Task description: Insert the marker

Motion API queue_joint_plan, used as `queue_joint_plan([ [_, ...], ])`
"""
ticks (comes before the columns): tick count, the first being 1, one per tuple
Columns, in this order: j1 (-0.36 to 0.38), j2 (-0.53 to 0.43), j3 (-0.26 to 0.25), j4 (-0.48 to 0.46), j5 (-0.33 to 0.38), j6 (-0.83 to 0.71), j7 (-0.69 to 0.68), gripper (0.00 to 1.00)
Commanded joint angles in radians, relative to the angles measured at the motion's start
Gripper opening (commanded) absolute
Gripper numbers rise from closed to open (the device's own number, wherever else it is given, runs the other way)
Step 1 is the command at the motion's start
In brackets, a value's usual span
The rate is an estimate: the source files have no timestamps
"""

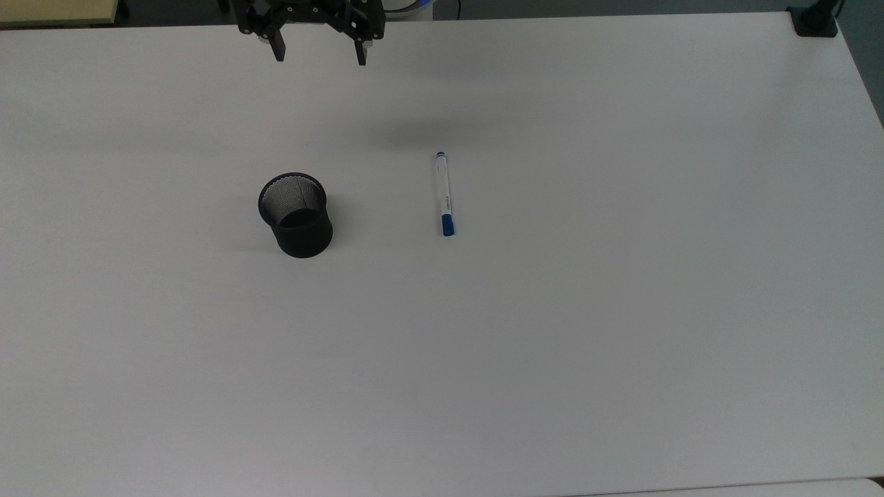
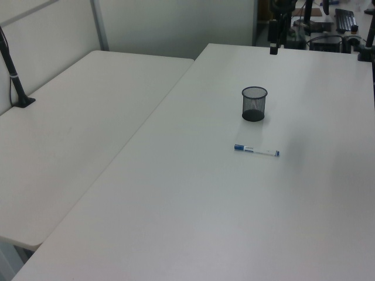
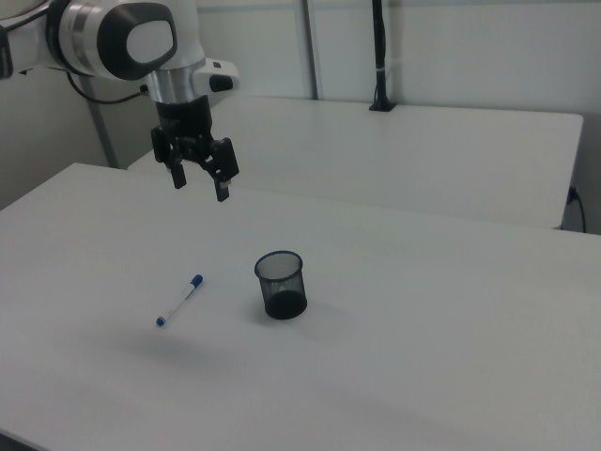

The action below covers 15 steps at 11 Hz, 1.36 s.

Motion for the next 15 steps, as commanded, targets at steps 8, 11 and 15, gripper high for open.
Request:
queue_joint_plan([
  [8, 0.002, -0.012, -0.001, -0.018, -0.010, -0.009, 0.015, 1.00],
  [11, 0.005, -0.002, 0.000, -0.017, -0.011, -0.001, 0.009, 1.00],
  [15, 0.012, 0.061, 0.000, 0.011, 0.001, 0.034, 0.021, 1.00],
])
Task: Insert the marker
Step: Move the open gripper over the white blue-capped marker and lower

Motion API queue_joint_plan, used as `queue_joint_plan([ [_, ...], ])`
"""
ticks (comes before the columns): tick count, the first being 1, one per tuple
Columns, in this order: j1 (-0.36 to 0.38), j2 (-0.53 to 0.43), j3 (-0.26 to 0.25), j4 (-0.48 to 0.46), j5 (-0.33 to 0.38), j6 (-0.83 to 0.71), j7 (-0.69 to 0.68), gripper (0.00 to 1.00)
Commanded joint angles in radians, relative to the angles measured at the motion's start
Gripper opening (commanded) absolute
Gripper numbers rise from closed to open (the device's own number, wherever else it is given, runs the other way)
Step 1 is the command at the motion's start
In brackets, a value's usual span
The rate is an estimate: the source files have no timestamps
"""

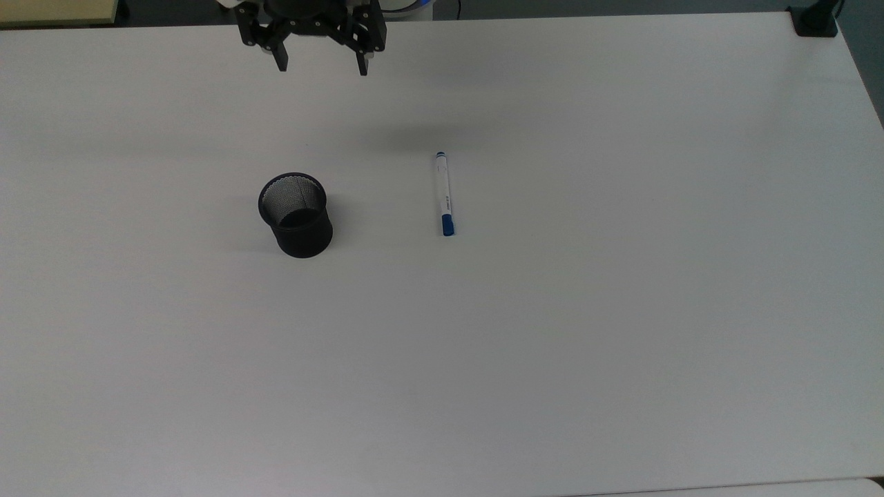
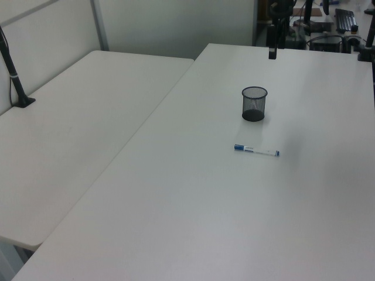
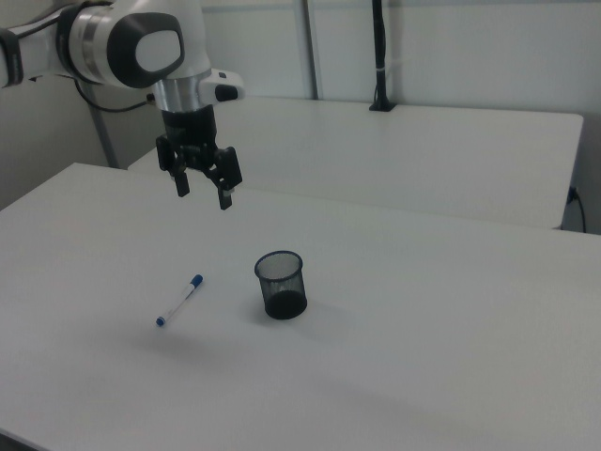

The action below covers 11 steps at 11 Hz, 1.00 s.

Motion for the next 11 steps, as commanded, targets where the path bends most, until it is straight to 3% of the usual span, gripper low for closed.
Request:
queue_joint_plan([
  [1, 0.014, 0.051, 0.004, 0.010, 0.003, 0.057, 0.023, 1.00],
  [5, 0.061, 0.165, 0.012, 0.015, 0.004, 0.131, 0.037, 1.00],
  [11, 0.194, 0.344, 0.010, -0.001, -0.014, 0.168, 0.101, 0.96],
])
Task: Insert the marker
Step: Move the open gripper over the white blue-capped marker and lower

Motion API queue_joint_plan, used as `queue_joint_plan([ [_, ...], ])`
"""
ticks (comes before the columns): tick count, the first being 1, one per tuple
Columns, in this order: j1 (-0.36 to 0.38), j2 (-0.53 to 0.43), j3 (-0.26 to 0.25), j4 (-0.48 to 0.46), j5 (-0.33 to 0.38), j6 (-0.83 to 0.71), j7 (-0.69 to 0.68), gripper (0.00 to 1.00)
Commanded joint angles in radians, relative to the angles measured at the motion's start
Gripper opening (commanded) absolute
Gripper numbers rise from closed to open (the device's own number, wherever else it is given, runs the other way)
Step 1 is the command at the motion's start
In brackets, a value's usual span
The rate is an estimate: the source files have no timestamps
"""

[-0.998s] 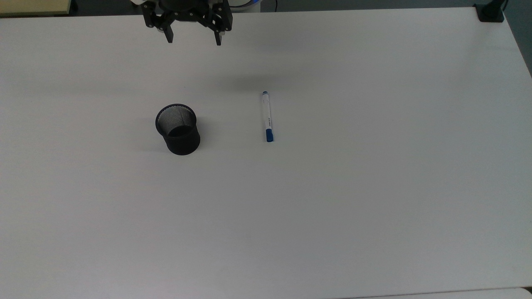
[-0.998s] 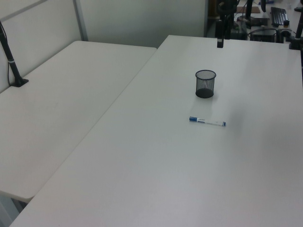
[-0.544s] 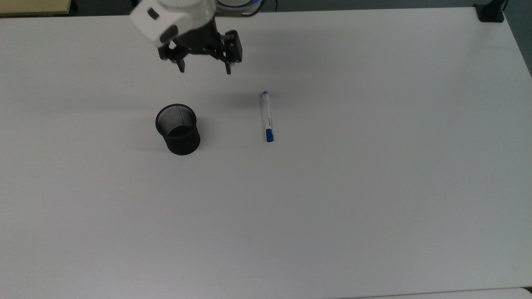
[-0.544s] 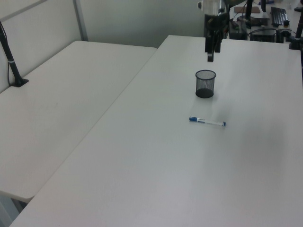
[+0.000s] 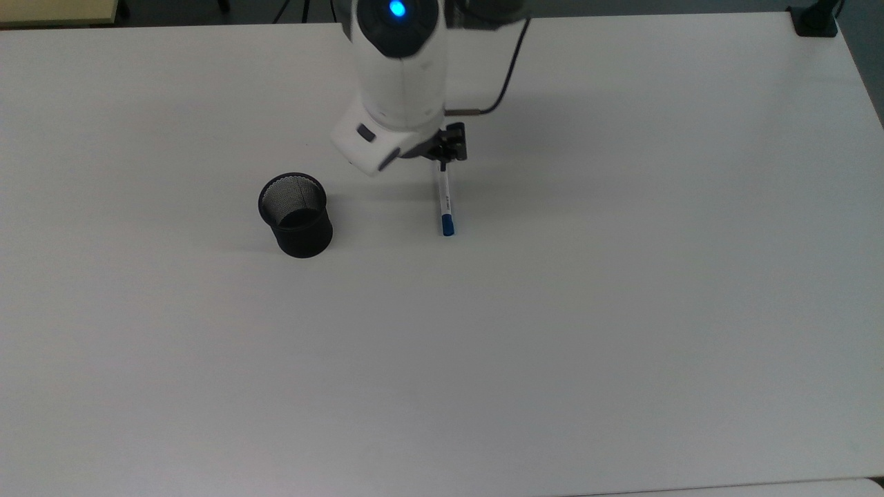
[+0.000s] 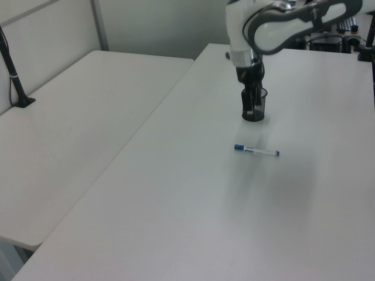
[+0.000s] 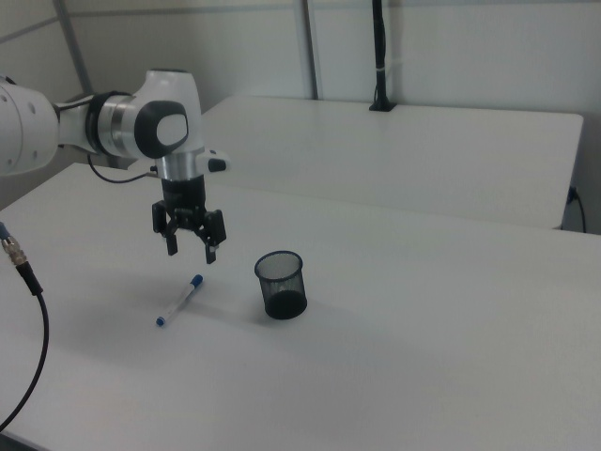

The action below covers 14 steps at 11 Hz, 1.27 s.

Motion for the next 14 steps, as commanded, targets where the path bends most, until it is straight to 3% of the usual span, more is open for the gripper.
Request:
queue_joint_plan([
  [1, 0.051, 0.074, -0.010, -0.001, -0.019, 0.054, 0.055, 0.93],
  [3, 0.067, 0.105, -0.010, -0.001, -0.036, 0.062, 0.055, 0.87],
  [8, 0.081, 0.153, -0.010, 0.000, -0.038, 0.119, 0.055, 0.53],
  [13, 0.101, 0.171, -0.012, -0.001, -0.050, 0.136, 0.075, 0.48],
  [14, 0.101, 0.177, -0.010, -0.001, -0.050, 0.153, 0.075, 0.34],
])
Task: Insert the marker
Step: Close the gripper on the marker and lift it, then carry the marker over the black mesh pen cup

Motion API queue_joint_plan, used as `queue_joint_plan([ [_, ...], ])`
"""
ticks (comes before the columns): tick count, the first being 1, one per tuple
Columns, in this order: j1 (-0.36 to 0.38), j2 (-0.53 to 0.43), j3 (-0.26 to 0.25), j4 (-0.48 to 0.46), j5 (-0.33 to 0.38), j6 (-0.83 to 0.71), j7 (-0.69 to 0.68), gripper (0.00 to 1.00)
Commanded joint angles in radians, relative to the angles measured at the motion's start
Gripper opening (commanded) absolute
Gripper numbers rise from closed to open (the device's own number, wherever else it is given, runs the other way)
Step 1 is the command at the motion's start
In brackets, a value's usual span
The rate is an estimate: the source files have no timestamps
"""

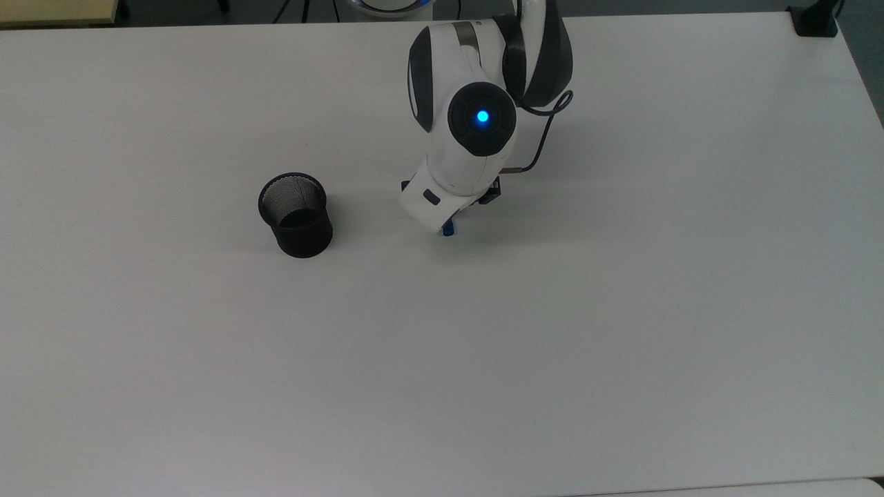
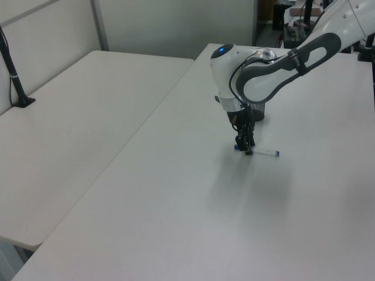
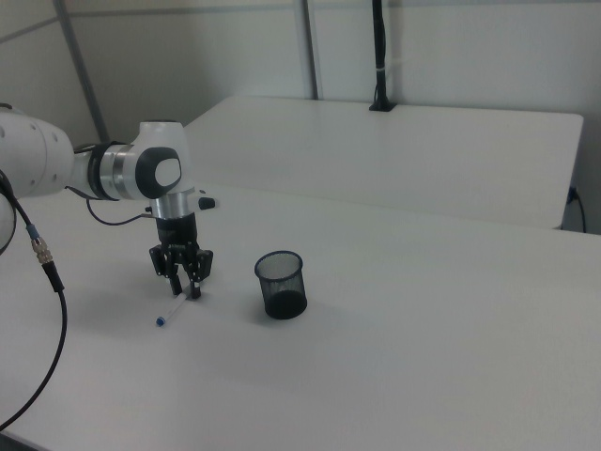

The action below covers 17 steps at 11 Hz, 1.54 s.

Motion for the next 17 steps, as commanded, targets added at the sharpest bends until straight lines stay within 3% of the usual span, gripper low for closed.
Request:
queue_joint_plan([
  [1, 0.010, 0.011, -0.011, -0.002, -0.024, 0.051, 0.029, 0.17],
  [3, 0.005, 0.011, -0.009, -0.002, -0.024, 0.054, 0.027, 0.00],
  [6, 0.002, -0.005, -0.015, 0.001, -0.021, 0.049, 0.029, 0.00],
  [8, -0.019, -0.095, -0.022, 0.004, -0.013, 0.037, 0.030, 0.00],
  [12, -0.154, -0.282, -0.022, 0.004, -0.007, 0.040, 0.023, 0.00],
  [17, -0.295, -0.299, -0.022, -0.004, -0.007, 0.154, 0.026, 0.00],
])
